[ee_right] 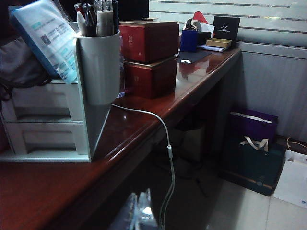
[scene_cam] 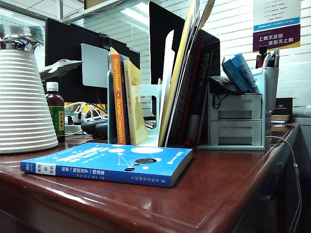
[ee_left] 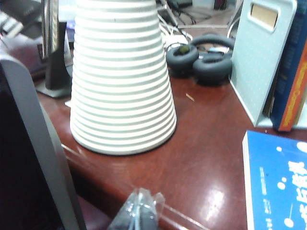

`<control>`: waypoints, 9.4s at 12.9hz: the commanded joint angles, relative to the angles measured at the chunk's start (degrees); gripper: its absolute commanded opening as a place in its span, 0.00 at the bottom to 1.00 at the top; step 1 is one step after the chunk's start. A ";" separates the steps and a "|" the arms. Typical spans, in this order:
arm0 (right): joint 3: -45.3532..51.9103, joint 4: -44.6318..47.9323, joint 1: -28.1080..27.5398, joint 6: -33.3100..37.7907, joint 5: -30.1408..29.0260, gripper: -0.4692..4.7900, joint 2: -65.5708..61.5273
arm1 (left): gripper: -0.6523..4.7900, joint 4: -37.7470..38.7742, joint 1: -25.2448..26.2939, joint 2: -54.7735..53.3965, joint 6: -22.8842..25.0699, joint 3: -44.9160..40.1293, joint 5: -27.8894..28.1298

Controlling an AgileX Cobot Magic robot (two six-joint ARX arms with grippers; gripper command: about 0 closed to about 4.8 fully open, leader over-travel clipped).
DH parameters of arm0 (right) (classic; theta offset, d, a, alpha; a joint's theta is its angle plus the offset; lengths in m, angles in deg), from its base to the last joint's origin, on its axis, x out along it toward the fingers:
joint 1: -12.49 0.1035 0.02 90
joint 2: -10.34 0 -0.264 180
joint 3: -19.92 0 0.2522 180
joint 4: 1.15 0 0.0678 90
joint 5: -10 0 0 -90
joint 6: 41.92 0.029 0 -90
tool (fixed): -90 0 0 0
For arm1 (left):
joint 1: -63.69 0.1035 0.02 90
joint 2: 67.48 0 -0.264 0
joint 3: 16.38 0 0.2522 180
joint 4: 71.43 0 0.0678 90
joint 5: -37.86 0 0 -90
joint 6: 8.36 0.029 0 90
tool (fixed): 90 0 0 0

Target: Pick up the blue book and put it on the bookshelf.

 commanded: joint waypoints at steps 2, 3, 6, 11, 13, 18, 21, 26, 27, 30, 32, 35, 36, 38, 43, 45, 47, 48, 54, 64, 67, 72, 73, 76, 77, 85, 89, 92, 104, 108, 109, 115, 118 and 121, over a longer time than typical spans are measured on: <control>-4.59 0.13 0.04 4.98 -0.35 0.08 0.04 | 0.11 -1.64 0.11 -0.04 -4.42 0.85 0.07; -7.45 -0.48 0.04 5.90 -0.17 0.08 -0.52 | 0.11 -1.29 0.11 -0.07 -10.51 2.60 1.44; -20.44 -5.29 0.04 5.95 -1.14 0.08 -11.32 | 0.11 1.27 0.11 -2.03 -17.05 9.88 2.45; -46.01 -5.79 0.74 15.28 -30.29 0.08 -45.59 | 0.11 -10.36 0.07 -29.20 -31.34 20.55 -14.84; -47.36 -5.79 4.44 17.49 -37.55 0.08 -53.05 | 0.11 -10.71 0.04 -38.77 -32.35 22.95 -19.15; -47.34 -6.23 15.98 24.22 -42.03 0.08 -71.12 | 0.12 -17.27 0.00 -62.58 -32.13 27.71 -24.79; -47.34 -6.19 17.00 26.62 -45.70 0.55 -79.41 | 0.46 -20.35 -0.74 -68.96 -32.04 27.78 -24.59; -47.34 -5.35 17.94 26.77 -46.23 0.69 -89.53 | 0.52 -26.99 -1.07 -78.84 -31.91 27.78 -25.81; -47.34 -5.29 17.97 26.75 -46.49 0.69 -90.44 | 0.52 -27.76 -1.44 -80.56 -31.89 27.93 -25.92; -47.34 -2.91 18.03 26.86 -45.35 0.70 -92.78 | 0.53 -29.68 -1.88 -85.46 -31.89 28.00 -25.49; -47.34 -2.05 18.03 27.76 -45.13 0.70 -94.18 | 0.53 -31.32 -2.08 -88.06 -31.91 28.02 -25.62; -47.36 0.87 18.82 28.72 -44.70 0.69 -96.91 | 0.52 -31.76 -2.12 -91.08 -31.91 28.02 -25.79; -47.36 1.86 18.99 29.68 -44.70 0.69 -97.70 | 0.52 -31.76 -2.12 -91.49 -31.91 28.02 -25.81; -47.39 4.00 20.61 30.32 -44.54 0.69 -99.49 | 0.52 -32.33 -2.12 -91.65 -31.91 28.02 -25.81; -47.36 9.40 23.32 33.11 -45.88 0.67 -101.77 | 0.51 -33.46 -2.19 -91.65 -31.91 28.02 -31.63; -47.39 10.99 23.32 33.14 -47.17 0.67 -101.77 | 0.51 -34.27 -2.29 -91.65 -31.93 28.02 -35.41; -47.39 11.06 23.32 33.11 -47.34 0.67 -101.77 | 0.49 -36.72 -2.40 -91.65 -31.98 28.09 -41.16; -47.39 11.06 23.32 33.09 -47.34 0.67 -101.77 | 0.43 -38.40 -2.40 -91.65 -32.28 28.15 -43.93; -48.06 12.70 23.32 32.87 -47.34 0.67 -101.68 | 0.40 -38.56 -4.02 -91.65 -35.17 34.27 -53.11; -52.43 14.25 22.23 32.63 -52.15 0.87 -101.57 | 0.11 -38.58 -7.04 -91.43 -36.76 42.36 -53.22; -53.22 12.66 19.12 32.59 -55.82 0.97 -99.73 | 0.11 -38.58 -6.99 -89.59 -37.73 44.22 -54.64; -53.22 7.96 17.00 28.15 -59.04 0.97 -94.42 | 0.11 -38.56 -6.93 -82.16 -41.35 44.41 -56.74; -53.20 7.85 17.00 28.15 -59.10 0.97 -93.68 | 0.11 -38.53 -6.86 -80.39 -41.53 44.41 -57.40; -53.20 7.19 16.90 28.17 -59.17 1.00 -90.73 | 0.11 -38.29 -5.35 -74.40 -42.10 44.41 -57.53; -53.20 7.06 16.90 28.20 -59.17 1.00 -89.09 | 0.11 -38.32 -3.93 -72.41 -42.47 44.41 -57.57; -53.40 10.38 15.45 28.09 -51.60 0.46 -73.29 | 0.11 -34.58 4.24 -64.02 -35.47 57.20 -46.75; -53.48 9.81 15.72 22.03 -41.24 0.08 -66.49 | 0.11 -20.55 0.31 -64.17 -23.06 63.78 -35.80; -53.48 6.32 15.87 6.62 -33.05 0.08 -60.67 | 0.11 -20.57 -7.43 -65.16 -19.76 63.78 -24.83; -53.46 5.86 15.85 6.54 -34.49 0.08 -59.56 | 0.11 -28.09 -12.41 -75.23 -23.39 79.43 -12.94; -53.46 5.79 15.85 6.56 -35.23 0.08 -59.56 | 0.11 -32.65 -12.41 -81.35 -23.06 79.43 -12.70; -53.46 5.79 15.85 6.58 -35.63 0.08 -59.54 | 0.11 -32.81 -12.41 -82.25 -22.82 79.43 -12.50; -53.48 5.86 15.85 6.56 -36.02 0.08 -58.71 | 0.11 -33.00 -16.83 -86.75 -9.94 79.43 -6.69; -53.51 5.84 15.82 6.54 -36.65 0.08 -57.27 | 0.11 -32.30 -20.37 -88.41 -0.50 79.43 -0.39; -53.51 5.75 15.82 6.56 -36.92 0.08 -56.41 | 0.11 -32.11 -22.36 -89.53 5.46 79.43 5.84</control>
